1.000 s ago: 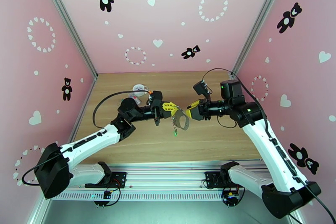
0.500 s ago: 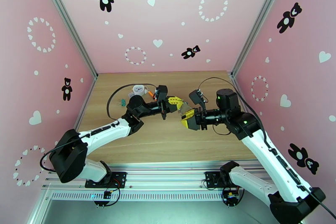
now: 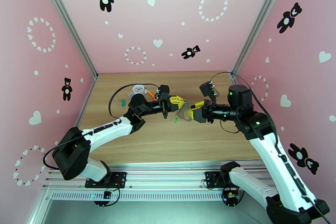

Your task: Remove the keys from the keyring

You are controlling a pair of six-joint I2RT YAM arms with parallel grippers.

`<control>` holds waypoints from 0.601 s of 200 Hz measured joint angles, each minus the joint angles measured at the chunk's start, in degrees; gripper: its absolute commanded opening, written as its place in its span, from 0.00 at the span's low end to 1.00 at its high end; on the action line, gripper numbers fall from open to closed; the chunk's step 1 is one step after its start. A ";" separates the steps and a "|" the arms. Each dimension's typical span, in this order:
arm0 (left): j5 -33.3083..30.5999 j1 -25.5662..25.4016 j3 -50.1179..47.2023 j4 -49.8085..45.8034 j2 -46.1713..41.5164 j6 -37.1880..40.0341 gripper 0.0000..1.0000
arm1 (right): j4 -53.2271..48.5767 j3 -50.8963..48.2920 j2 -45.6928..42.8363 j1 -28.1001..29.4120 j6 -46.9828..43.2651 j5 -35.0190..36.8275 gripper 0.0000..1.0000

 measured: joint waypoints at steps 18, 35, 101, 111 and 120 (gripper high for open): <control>0.22 0.00 0.00 -0.37 0.00 0.68 0.00 | -1.36 0.09 1.29 -1.29 0.11 -0.35 0.53; 0.39 0.00 0.00 -0.42 0.00 1.49 0.00 | -1.77 0.02 3.52 -1.38 0.31 -2.19 0.53; 0.96 0.00 1.07 -1.09 -0.07 4.66 0.00 | 1.31 -3.80 3.56 3.28 3.56 -7.50 0.51; 1.09 0.00 1.42 -1.03 -0.07 4.68 0.00 | 2.56 -4.94 3.23 4.87 4.92 -7.26 0.51; 1.29 0.00 1.55 -0.35 -0.04 4.55 0.00 | 3.96 -5.66 3.21 6.29 5.95 -6.78 0.51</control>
